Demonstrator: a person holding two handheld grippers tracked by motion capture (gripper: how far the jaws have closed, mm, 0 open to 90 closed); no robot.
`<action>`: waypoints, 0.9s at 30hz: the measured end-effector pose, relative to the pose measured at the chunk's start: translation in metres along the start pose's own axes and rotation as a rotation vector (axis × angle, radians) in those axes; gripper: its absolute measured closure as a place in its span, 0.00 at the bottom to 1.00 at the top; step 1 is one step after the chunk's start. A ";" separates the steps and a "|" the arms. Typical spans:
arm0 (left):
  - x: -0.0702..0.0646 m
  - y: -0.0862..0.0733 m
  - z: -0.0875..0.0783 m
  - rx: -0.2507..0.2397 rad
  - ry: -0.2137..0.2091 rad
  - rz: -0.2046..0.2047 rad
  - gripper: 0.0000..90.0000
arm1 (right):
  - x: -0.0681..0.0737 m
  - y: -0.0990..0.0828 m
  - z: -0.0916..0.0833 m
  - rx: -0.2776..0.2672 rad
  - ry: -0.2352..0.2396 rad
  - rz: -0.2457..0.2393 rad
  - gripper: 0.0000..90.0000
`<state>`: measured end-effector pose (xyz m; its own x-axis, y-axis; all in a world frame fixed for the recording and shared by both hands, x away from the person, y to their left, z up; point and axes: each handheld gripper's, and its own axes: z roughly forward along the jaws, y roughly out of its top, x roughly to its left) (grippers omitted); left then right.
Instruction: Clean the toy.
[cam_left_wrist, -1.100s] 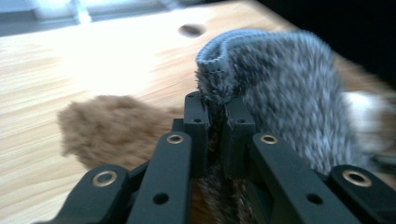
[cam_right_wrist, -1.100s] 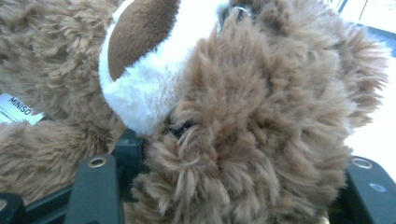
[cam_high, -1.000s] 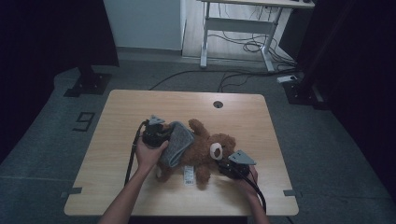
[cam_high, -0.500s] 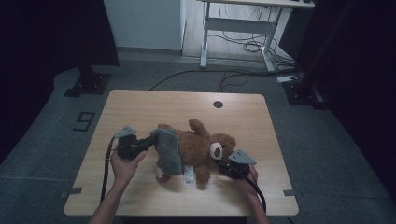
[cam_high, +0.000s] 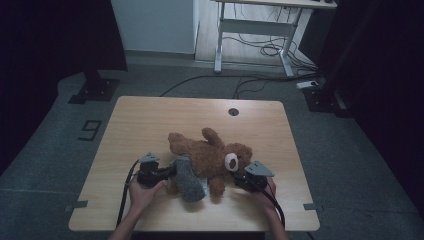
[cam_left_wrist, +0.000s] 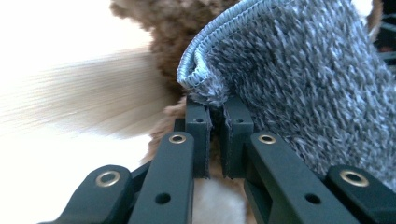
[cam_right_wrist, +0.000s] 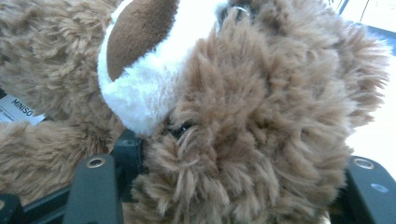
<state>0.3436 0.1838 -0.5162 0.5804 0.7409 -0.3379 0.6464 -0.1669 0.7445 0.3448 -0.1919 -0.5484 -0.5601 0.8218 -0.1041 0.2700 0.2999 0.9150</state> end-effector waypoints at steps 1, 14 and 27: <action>0.001 0.000 -0.002 0.004 0.010 0.005 0.92 | 0.000 0.000 0.000 0.000 0.000 0.000 0.40; 0.049 -0.019 -0.013 0.098 0.261 -0.037 0.92 | -0.001 0.000 0.000 0.000 0.002 0.003 0.40; 0.009 0.044 -0.029 -0.137 0.030 -0.031 0.92 | -0.001 0.000 0.000 0.001 -0.003 0.004 0.40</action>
<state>0.3629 0.2017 -0.4694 0.5444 0.7640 -0.3463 0.5893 -0.0545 0.8061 0.3455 -0.1921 -0.5483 -0.5570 0.8243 -0.1015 0.2728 0.2970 0.9151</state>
